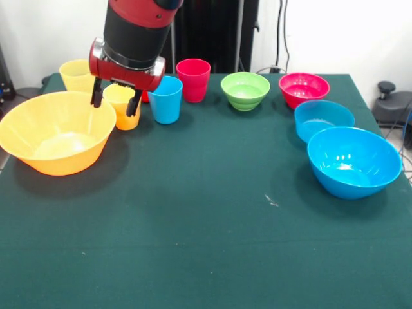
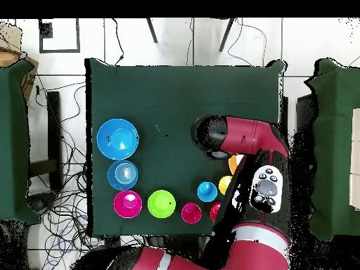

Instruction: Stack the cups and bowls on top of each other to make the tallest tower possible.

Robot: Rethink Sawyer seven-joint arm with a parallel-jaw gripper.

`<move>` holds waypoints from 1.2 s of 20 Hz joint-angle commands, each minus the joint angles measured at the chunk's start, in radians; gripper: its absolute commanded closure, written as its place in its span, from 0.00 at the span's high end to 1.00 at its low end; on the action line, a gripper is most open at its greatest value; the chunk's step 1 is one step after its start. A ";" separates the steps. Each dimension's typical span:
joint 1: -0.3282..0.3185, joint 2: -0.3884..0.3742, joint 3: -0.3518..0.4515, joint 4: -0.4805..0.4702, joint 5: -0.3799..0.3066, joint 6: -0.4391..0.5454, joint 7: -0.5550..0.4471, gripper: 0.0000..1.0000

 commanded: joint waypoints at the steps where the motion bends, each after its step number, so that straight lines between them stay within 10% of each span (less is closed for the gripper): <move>1: -0.016 0.089 0.126 -0.009 -0.085 0.060 -0.118 1.00; 24: -0.018 0.116 0.127 -0.062 -0.088 0.110 -0.116 1.00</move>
